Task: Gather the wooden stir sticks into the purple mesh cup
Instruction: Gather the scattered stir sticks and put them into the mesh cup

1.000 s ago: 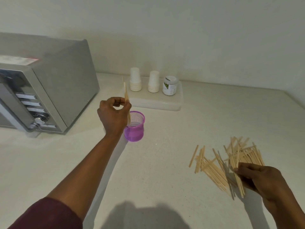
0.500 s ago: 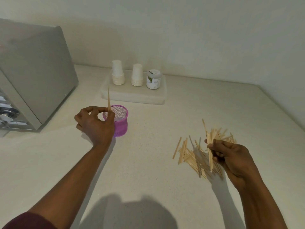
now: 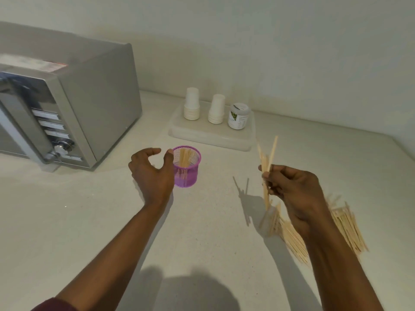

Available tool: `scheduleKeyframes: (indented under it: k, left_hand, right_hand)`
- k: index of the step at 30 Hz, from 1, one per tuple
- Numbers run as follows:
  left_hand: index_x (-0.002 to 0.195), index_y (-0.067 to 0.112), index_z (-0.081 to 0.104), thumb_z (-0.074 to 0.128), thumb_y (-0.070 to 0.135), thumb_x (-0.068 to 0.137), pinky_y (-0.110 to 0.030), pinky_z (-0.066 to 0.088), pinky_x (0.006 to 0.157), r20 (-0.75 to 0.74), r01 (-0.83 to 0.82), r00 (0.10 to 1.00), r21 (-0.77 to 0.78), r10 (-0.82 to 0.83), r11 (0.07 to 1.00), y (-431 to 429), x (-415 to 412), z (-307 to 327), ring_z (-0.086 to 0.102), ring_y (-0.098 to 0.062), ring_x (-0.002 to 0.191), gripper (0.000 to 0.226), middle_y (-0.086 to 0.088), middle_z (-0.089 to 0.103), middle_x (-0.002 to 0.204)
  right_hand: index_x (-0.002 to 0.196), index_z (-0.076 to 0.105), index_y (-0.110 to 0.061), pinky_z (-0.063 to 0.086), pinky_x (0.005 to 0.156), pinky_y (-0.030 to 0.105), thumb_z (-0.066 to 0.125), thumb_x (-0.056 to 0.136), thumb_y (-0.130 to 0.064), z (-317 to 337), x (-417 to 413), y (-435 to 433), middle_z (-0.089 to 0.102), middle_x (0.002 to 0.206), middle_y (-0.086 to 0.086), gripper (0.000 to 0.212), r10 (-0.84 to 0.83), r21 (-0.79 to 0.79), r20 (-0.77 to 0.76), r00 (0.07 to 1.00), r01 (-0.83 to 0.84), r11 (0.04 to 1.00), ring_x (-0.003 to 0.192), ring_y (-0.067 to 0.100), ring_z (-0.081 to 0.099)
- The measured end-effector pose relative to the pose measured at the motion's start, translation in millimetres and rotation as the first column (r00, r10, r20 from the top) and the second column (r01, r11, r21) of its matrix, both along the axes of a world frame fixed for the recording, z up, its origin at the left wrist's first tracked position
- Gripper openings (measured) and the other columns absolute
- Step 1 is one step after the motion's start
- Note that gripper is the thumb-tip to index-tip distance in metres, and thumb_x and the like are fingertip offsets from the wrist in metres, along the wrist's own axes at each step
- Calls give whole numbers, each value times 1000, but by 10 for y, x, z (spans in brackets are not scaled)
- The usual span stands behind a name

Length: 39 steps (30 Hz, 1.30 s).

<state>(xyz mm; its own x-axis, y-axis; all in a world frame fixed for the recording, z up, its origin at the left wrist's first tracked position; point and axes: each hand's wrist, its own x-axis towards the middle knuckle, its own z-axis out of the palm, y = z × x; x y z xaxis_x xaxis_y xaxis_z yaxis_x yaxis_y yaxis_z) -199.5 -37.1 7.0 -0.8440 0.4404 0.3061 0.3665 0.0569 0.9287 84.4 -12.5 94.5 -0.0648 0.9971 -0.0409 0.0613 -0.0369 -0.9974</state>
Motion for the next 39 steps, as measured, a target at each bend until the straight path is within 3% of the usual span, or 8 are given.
scheduleKeyframes:
  k: [2,4,6,10,15,21,30,39]
  left_hand:
    - [102,19,72,70,44,92,-7,39,86,-21,-19,1000,-34,18,999,-101,14,-107,58,-17,109,27,4,68,111]
    - [90,26,73,65,50,88,-32,53,91,-53,-5,999,-166,-3,986,-254,46,-274,65,-21,101,26,3,70,102]
    - [89,27,72,68,50,86,-43,54,90,-126,11,990,-343,-58,939,-456,193,-442,63,-26,102,24,1,68,105]
    - [117,18,67,65,58,92,-46,46,109,-332,43,904,-558,-270,829,-766,516,-603,45,-30,137,47,-9,51,144]
    - [144,14,51,43,70,96,-46,32,123,-358,10,851,-720,-384,694,-725,546,-556,29,-31,154,75,-13,37,163]
    - [142,9,55,37,68,96,-51,33,122,-401,-47,830,-743,-388,668,-726,581,-510,38,-39,151,77,-20,45,160]
    - [136,11,61,42,71,94,-53,37,119,-401,-61,832,-753,-384,655,-718,573,-506,47,-40,146,76,-19,51,155]
    - [139,15,59,40,74,92,-53,36,120,-402,-75,839,-754,-368,653,-690,576,-521,46,-38,147,79,-15,50,158]
  right_hand:
    - [94,85,-11,55,67,28,73,90,1,53,-275,95,79,90,19,17,39,50,-10,999,-38,998,71,19,60]
    - [96,84,-6,53,62,25,71,90,4,93,-590,208,78,93,22,17,73,94,-27,997,-70,993,66,16,57]
    - [99,83,-4,53,60,24,71,90,3,112,-876,323,80,92,18,16,90,135,-32,995,-84,987,64,13,57]
    - [99,81,-2,55,60,22,72,90,2,116,-1412,548,81,90,11,13,115,186,-69,991,-101,977,65,9,62]
    - [94,80,-10,60,66,33,73,89,-2,-40,-1934,683,79,83,9,11,114,229,-54,992,-99,968,64,11,66]
    - [92,79,-15,65,75,48,75,88,-12,-428,-2107,635,79,80,5,6,46,249,45,998,-56,967,72,28,75]
    - [96,82,-16,65,76,38,73,84,-7,-538,-2054,548,79,81,-2,18,-27,253,108,994,-1,967,76,20,77]
    - [99,83,-15,64,81,43,72,94,-17,-567,-1999,569,80,85,-3,12,-64,343,176,982,0,939,76,17,77]
